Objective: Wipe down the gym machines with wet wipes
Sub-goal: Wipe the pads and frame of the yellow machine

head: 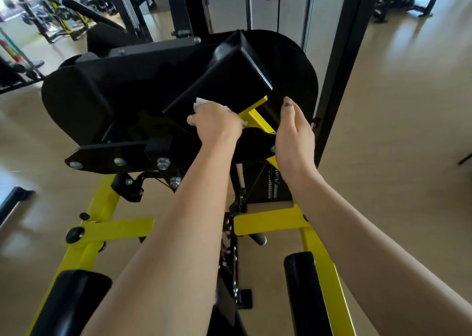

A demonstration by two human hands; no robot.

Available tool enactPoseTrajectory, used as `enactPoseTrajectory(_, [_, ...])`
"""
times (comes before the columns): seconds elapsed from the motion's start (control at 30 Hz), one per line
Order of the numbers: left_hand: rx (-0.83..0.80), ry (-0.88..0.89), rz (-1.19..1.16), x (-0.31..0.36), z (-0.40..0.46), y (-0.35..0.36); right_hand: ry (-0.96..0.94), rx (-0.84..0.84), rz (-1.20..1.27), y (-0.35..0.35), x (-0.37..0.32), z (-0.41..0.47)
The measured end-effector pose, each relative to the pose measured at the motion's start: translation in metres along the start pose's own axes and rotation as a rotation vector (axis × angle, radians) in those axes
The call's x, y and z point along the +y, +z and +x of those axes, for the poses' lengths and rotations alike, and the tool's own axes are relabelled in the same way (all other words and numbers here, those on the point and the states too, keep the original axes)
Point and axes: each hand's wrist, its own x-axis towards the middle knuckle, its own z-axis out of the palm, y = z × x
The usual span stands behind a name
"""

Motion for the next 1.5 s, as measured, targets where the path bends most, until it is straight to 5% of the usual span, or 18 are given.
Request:
enactPoseTrajectory(0.37, [0.189,0.415,-0.251,0.001,-0.012,0.015,-0.073,0.021,-0.008,0.006,-0.019,-0.015])
enactPoseTrajectory(0.6, [0.205,0.279,-0.137,-0.036,-0.004,0.015,-0.131,-0.041,-0.003,-0.003,-0.019,-0.020])
enactPoseTrajectory(0.8, [0.259,0.398,-0.081,0.001,-0.027,0.030,-0.179,-0.055,0.003,-0.006,-0.019,0.007])
enactPoseTrajectory(1.1, [0.467,1.081,0.465,0.028,-0.006,0.031,-0.301,-0.066,0.179,-0.003,-0.018,0.017])
enactPoseTrajectory(1.27, [0.512,1.023,0.547,0.032,0.005,0.012,-0.309,-0.117,0.189,0.000,-0.016,0.017])
enactPoseTrajectory(1.5, [0.263,0.990,0.629,0.057,0.024,-0.015,-0.303,-0.196,0.160,0.010,-0.014,0.022])
